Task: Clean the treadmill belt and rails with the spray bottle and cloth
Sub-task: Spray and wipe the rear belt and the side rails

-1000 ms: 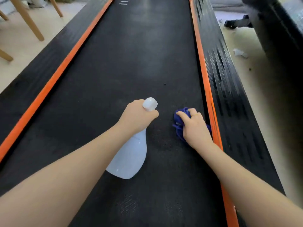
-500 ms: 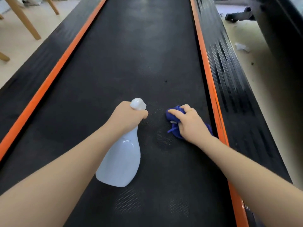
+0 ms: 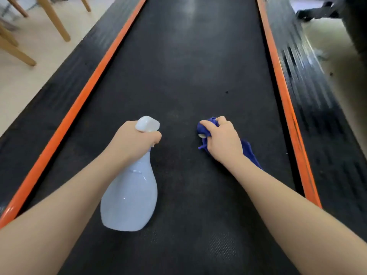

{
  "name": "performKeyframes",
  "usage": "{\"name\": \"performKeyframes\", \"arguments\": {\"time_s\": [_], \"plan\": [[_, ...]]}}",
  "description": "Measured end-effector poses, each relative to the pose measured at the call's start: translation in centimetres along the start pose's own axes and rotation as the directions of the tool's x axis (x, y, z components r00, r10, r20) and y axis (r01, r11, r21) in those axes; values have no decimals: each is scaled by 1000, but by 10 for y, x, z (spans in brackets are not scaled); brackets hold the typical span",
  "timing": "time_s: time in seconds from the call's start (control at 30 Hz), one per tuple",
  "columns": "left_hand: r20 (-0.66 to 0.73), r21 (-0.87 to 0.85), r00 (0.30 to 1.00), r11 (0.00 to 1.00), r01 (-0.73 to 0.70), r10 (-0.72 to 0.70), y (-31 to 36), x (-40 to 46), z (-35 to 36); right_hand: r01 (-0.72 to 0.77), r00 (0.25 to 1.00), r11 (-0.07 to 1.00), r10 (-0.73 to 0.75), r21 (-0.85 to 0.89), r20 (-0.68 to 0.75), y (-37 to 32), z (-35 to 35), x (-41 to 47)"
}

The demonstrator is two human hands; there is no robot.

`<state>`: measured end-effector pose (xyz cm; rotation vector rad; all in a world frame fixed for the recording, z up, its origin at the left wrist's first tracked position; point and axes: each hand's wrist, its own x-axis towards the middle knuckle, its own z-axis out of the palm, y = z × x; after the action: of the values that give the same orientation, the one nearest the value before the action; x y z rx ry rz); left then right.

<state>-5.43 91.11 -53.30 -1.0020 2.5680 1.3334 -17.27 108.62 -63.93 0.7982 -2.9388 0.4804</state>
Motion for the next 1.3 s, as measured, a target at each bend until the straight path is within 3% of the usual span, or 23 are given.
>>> {"name": "performKeyframes", "arguments": {"time_s": [0.07, 0.1, 0.17, 0.23, 0.3, 0.43, 0.57, 0.73, 0.87, 1.0, 1.17, 1.3], "plan": [[-9, 50, 1000, 999, -2, 2, -8, -2, -10, -191, 980, 981, 188, -38, -64, -17, 3, 8], [-18, 61, 1000, 998, -2, 4, -12, -2, -15, -194, 980, 981, 193, -20, -55, -32, 4, 5], [-54, 54, 998, 998, 18, -15, -20, -1, -23, 14, 1000, 999, -15, 51, 10, -65, 12, -11], [-76, 20, 996, 999, 48, -46, -28, 1, -29, 242, 966, 967, -248, 76, 73, -82, 17, -24], [-84, -6, 995, 999, 51, -52, -32, 2, -31, 289, 952, 954, -295, 81, 82, -77, 18, -6], [-47, -22, 997, 998, 55, -56, -35, 4, -33, -51, 996, 998, 53, 31, -74, -53, 21, 49], [12, -48, 1000, 999, 26, -25, -22, 16, -26, -3, 1000, 999, 2, -37, -24, -37, 16, 65], [9, -38, 1000, 999, -26, 26, 9, 38, -5, -328, 938, 945, 324, -14, -124, 31, -4, 87], [59, 22, 998, 999, -34, 33, 19, 45, 6, -434, 892, 901, 432, 9, -135, 61, -13, 96], [0, 32, 1000, 999, -16, 16, 16, 47, 7, -510, 853, 860, 501, -31, -146, 56, -8, 111], [-44, -29, 999, 1000, -7, 6, 9, 46, -1, -354, 935, 931, 350, -91, -51, 39, -10, 106], [-6, -93, 1000, 995, 21, -22, 2, 37, -10, 33, 998, 999, -35, 43, 55, -35, 4, 63]]}}
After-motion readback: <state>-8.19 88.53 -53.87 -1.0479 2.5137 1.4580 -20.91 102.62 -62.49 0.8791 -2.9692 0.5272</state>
